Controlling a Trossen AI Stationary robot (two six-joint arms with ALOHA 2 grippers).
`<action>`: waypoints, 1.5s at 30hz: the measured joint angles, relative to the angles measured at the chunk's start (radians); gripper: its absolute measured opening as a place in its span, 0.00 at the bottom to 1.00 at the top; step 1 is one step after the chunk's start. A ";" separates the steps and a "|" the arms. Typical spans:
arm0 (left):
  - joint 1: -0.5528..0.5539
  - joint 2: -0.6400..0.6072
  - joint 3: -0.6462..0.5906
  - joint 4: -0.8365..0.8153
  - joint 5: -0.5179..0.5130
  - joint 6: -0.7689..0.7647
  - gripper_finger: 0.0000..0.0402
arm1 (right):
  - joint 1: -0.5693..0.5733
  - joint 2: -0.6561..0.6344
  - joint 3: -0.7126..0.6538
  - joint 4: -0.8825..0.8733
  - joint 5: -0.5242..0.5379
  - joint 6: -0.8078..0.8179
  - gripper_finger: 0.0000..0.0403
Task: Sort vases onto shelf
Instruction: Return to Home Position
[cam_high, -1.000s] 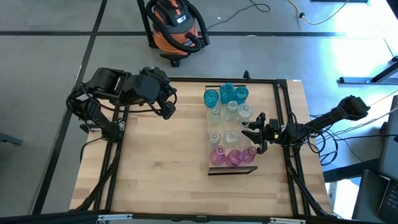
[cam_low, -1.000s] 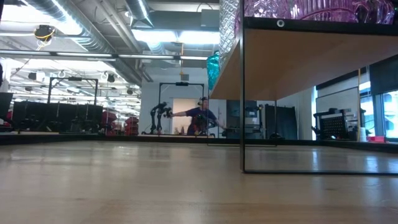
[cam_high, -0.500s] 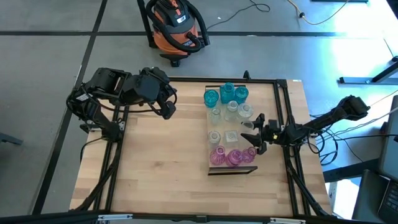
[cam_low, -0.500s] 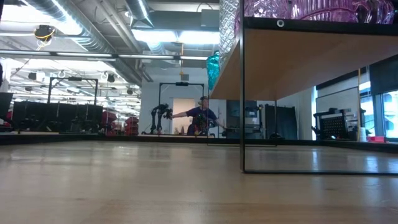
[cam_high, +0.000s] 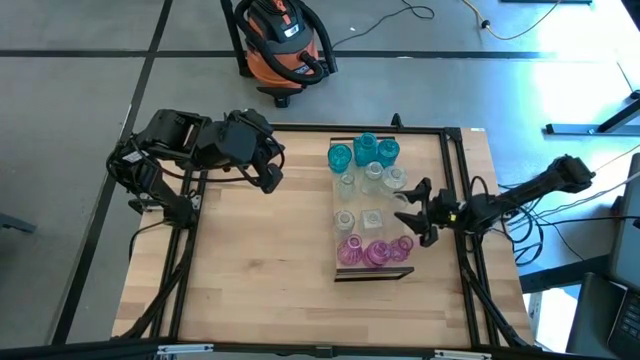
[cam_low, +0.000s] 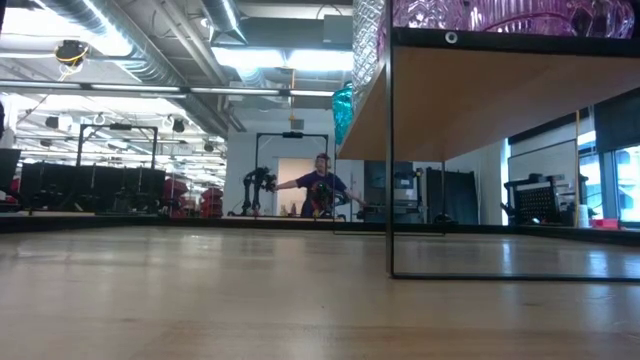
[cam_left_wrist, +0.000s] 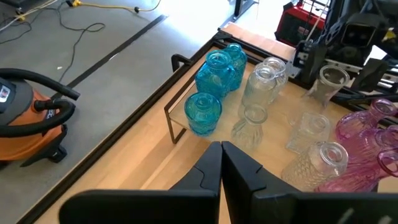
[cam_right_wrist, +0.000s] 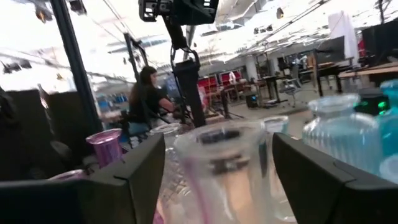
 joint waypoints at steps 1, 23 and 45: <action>0.000 0.000 0.000 0.000 0.000 0.000 0.00 | 0.000 -0.017 0.016 -0.042 0.007 -0.017 0.65; -0.014 -0.134 -0.006 0.139 -0.055 0.134 0.00 | -0.001 -0.655 0.205 -0.395 -0.058 -0.302 0.04; -0.032 -0.978 -1.727 1.861 0.065 0.233 0.00 | -0.001 -0.722 -0.140 0.220 0.081 -0.410 0.00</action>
